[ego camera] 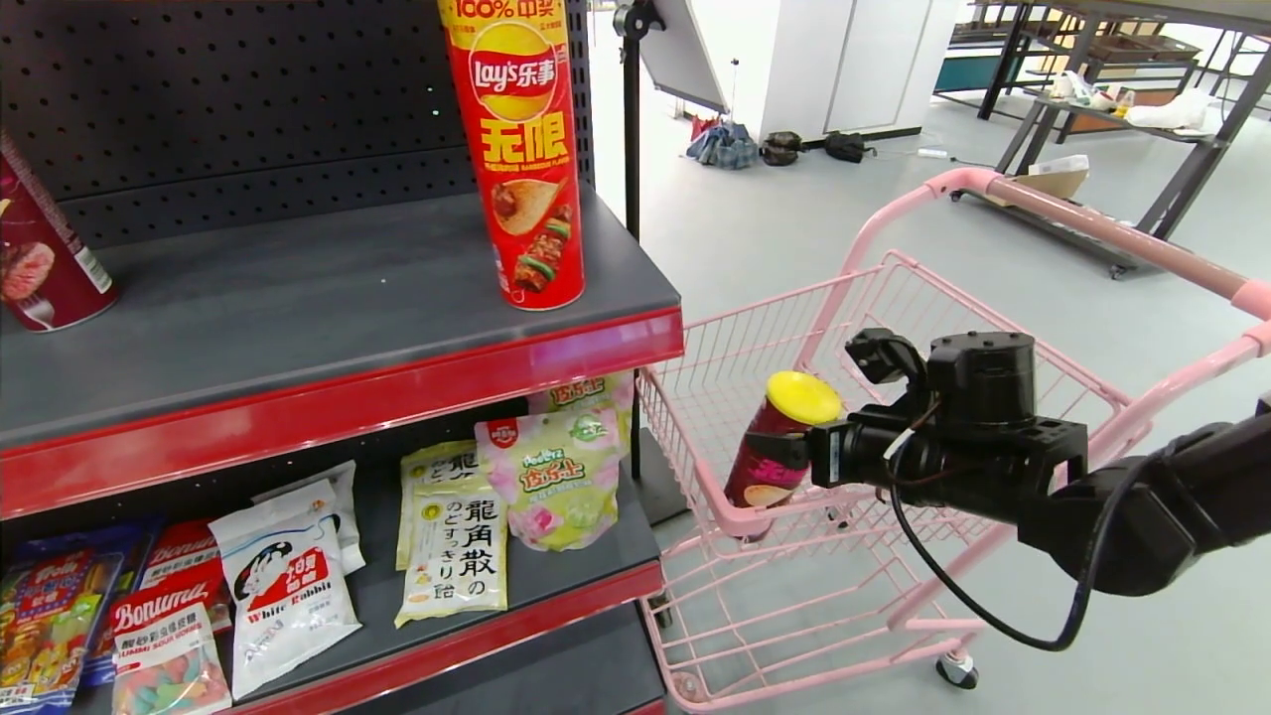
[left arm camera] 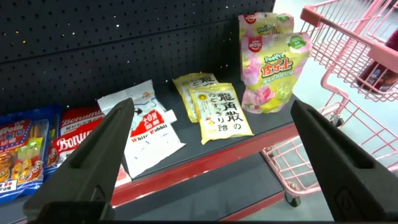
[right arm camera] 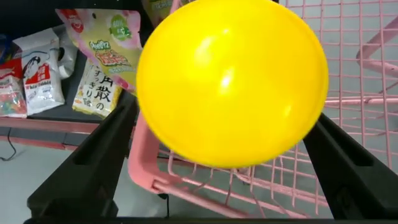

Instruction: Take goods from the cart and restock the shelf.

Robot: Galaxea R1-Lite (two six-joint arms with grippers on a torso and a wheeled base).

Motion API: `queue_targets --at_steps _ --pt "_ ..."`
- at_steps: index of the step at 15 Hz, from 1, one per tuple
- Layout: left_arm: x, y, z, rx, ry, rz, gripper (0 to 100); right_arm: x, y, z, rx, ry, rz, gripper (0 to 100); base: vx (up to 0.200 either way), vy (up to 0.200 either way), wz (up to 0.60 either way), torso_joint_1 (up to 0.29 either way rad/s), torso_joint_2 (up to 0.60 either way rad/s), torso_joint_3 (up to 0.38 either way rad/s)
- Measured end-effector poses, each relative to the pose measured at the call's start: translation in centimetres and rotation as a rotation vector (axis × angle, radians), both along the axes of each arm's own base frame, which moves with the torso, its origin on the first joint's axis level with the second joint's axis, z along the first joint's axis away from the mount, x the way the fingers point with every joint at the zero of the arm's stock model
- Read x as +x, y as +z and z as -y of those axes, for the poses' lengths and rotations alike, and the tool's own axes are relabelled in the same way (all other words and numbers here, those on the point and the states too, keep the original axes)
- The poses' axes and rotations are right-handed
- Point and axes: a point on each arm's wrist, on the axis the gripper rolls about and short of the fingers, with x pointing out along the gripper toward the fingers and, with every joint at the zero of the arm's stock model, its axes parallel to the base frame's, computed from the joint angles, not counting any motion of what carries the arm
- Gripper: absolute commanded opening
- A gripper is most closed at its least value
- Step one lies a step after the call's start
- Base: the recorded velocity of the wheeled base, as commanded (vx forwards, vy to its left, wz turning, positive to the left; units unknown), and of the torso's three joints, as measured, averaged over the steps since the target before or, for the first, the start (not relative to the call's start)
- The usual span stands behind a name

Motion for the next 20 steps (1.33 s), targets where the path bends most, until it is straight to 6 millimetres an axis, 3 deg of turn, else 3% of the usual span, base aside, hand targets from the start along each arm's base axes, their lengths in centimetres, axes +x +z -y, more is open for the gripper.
queue_targets --at_steps 6,7,16,18,20 --pt "0.0 0.0 0.0 0.0 0.0 0.0 100 1.8 -1.2 -0.7 -0.008 -0.017 -0.004 100 0.0 0.0 0.0 0.0 0.0 0.0" --pt "0.0 0.0 0.0 0.0 0.0 0.0 100 2.0 -1.3 -0.8 -0.015 -0.034 0.004 0 0.0 0.0 0.0 0.0 0.0 0.0" --pt "0.0 0.0 0.0 0.0 0.0 0.0 100 2.4 -1.2 -1.6 -0.006 -0.036 0.048 0 0.0 0.0 0.0 0.0 0.0 0.0" --pt "0.0 0.0 0.0 0.0 0.0 0.0 100 3.1 1.7 -1.2 -0.007 -0.051 0.131 0 0.0 0.0 0.0 0.0 0.0 0.0" --pt "0.0 0.0 0.0 0.0 -0.001 0.0 100 3.9 6.5 0.1 -0.033 -0.08 0.213 0 0.0 0.0 0.0 0.0 0.0 0.0"
